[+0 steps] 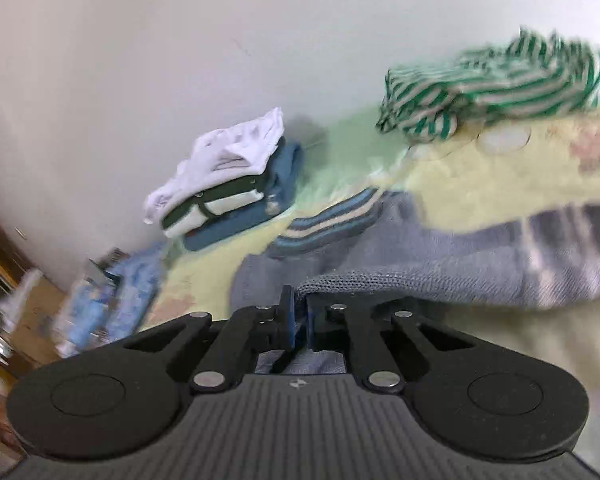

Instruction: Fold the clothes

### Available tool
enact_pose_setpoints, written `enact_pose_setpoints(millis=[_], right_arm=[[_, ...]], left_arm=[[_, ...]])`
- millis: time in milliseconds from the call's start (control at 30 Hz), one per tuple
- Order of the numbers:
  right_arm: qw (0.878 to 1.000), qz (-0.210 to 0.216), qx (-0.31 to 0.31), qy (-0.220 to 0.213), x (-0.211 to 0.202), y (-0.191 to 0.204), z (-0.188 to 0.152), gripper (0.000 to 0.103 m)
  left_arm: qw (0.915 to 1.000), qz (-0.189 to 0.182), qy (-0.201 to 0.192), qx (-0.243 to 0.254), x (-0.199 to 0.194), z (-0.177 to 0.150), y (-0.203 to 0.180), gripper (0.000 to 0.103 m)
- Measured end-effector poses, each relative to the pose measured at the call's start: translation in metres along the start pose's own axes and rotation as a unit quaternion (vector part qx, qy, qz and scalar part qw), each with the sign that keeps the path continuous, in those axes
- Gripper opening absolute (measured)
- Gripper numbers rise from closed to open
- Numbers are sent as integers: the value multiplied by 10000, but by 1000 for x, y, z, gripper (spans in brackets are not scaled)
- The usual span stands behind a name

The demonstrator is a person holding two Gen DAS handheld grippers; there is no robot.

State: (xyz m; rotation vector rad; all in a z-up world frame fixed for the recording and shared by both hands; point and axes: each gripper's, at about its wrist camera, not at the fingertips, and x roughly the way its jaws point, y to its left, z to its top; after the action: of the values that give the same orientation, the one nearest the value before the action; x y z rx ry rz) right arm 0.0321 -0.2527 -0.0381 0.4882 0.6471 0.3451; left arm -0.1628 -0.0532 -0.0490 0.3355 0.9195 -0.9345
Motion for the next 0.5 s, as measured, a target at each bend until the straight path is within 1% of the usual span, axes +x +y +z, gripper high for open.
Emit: enact_pose_setpoints(millis=[67,100,133,167,200,233,267,300,400,467,500], right_arm=[[9992,-265,-24,284,14,-7,-4,6],[9985,-327,37,438,20,-11,-9,6],[9974,-389,98,592,25,-15,-13,9],[9963,-439,166,719,29,-19,-18,11],[9963,-429,255,701,25,-21,-19,14],[9960,-421,271,740,20,-21,-18,25],[9959,-414,268,764,14,-20,-16,31],[9966,-413,150,696,7,-18,-12,33],[9977,-408,-206,493,-14,-10,-2,33],[9976,-414,-428,358,-26,-6,5,38],[9974,-476,-443,294,-23,-6,9,40]], left_arm=[[9999,-31,-3,162,2,-1,1,96],[9998,-101,28,172,0,0,4,94],[9997,-172,59,183,-2,2,7,92],[9995,-249,83,175,-5,4,11,86],[9993,-334,71,129,-10,7,17,83],[9992,-388,-22,89,-17,10,22,83],[9990,-389,-193,70,-27,15,28,86],[9987,-364,-347,70,-34,19,34,88],[9975,-119,-673,173,-39,31,49,89],[9974,91,-697,168,-23,39,62,89],[9977,161,-647,100,-11,43,68,88]])
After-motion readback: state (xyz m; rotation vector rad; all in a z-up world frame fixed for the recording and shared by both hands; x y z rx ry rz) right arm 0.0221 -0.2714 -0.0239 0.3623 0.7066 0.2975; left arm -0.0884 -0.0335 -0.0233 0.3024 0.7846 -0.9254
